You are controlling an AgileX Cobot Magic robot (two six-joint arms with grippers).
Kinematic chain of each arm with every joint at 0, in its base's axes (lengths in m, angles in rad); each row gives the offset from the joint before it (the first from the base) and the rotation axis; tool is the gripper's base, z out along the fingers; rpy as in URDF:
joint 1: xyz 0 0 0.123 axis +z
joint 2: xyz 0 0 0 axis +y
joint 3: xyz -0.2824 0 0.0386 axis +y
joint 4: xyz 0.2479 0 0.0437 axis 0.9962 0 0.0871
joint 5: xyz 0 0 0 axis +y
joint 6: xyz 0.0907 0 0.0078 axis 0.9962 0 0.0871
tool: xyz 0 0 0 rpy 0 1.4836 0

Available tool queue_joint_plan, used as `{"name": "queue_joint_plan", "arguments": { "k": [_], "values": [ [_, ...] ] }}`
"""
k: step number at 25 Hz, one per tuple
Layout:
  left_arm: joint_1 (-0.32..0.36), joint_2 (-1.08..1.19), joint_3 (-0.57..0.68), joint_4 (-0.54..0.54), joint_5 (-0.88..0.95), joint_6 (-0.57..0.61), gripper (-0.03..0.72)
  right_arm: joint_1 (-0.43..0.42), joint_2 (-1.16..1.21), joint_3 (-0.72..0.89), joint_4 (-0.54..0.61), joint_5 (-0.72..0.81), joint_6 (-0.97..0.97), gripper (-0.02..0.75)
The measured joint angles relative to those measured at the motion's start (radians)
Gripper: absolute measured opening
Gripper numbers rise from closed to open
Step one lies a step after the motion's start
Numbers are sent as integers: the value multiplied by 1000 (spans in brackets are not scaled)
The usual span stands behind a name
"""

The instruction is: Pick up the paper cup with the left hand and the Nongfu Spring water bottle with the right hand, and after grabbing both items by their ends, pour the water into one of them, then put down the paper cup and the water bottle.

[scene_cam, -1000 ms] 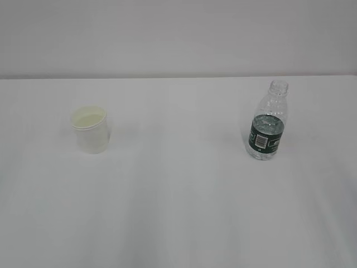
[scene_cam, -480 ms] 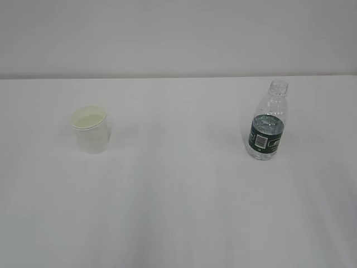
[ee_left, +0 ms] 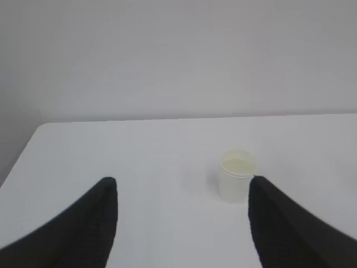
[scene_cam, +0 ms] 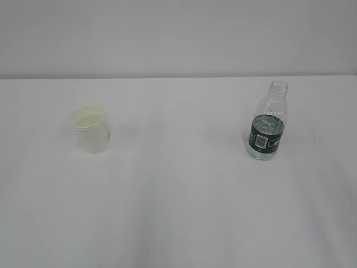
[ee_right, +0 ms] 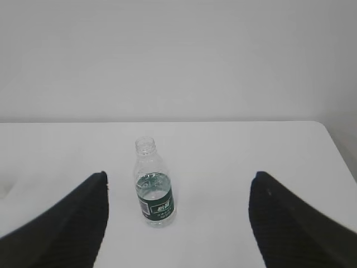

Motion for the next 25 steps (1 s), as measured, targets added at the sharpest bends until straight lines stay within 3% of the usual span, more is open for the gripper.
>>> {"name": "queue_joint_plan", "arguments": {
  "k": [13,25],
  "values": [
    [0,-1,-38,-107,94,26,524,0,-124,-8,5,126,-5,588],
    [0,-139,-38,-115,193,46,524,0,-162,-35,49,185,-34,588]
  ]
}}
